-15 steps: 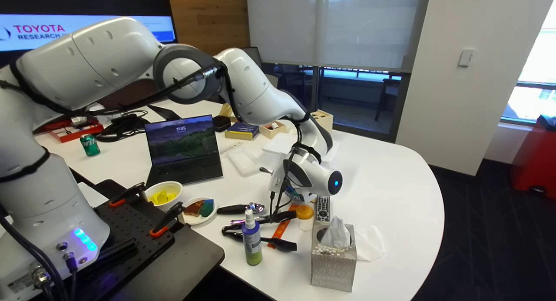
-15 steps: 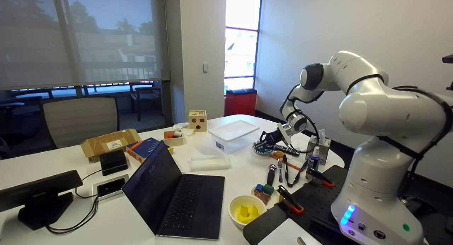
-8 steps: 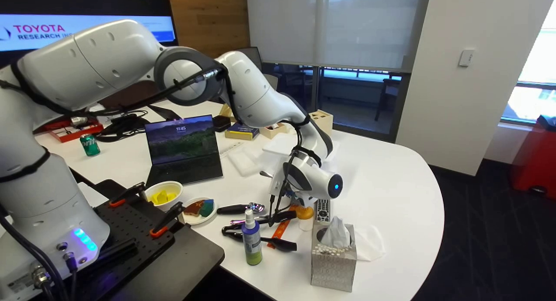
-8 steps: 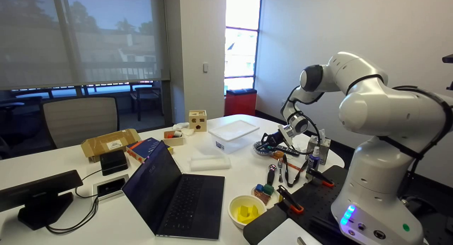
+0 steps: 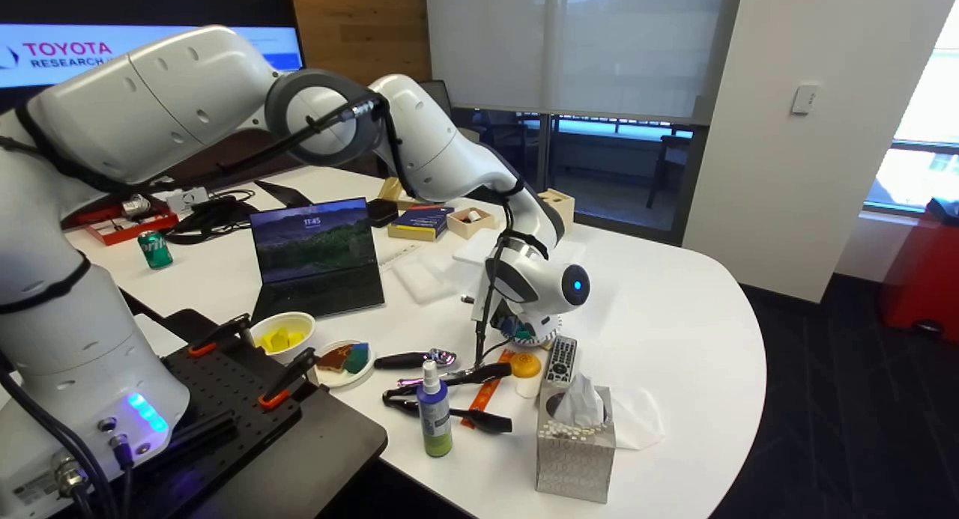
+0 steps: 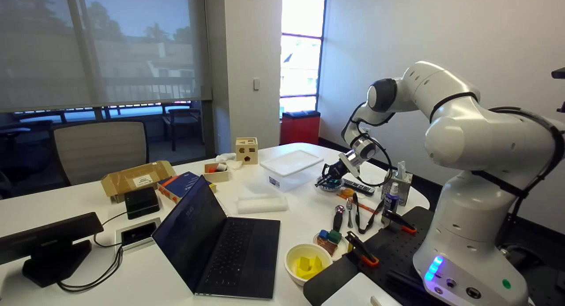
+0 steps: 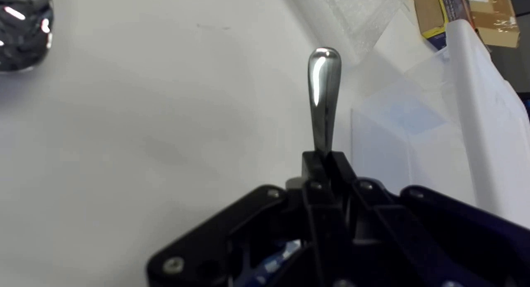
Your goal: Use the spoon to stir the bowl
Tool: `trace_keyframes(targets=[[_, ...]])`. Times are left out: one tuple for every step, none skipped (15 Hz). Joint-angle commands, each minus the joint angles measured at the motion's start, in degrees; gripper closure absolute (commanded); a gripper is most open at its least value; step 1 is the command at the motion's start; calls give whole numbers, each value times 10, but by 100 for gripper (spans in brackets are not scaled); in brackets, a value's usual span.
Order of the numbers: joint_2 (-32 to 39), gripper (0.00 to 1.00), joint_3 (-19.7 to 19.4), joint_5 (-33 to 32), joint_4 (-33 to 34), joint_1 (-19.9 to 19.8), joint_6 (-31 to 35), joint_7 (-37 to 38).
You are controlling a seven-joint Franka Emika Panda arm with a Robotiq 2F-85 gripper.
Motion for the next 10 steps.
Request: trace_keyframes(targets=[[-29, 98, -5, -5, -12, 20, 11, 5], [-34, 98, -1, -4, -14, 20, 6, 0], [-37, 98, 2, -2, -13, 18, -1, -6], [-38, 98, 5, 0, -13, 15, -8, -8], [-39, 98, 7, 3, -14, 12, -15, -8], [-38, 98, 10, 8, -15, 6, -22, -12], [-32, 98, 15, 16, -12, -3, -32, -18], [-27, 98, 18, 20, -10, -10, -44, -21], [-23, 98, 19, 22, -9, -16, -56, -20], [-18, 98, 21, 24, -8, -22, -66, -21]])
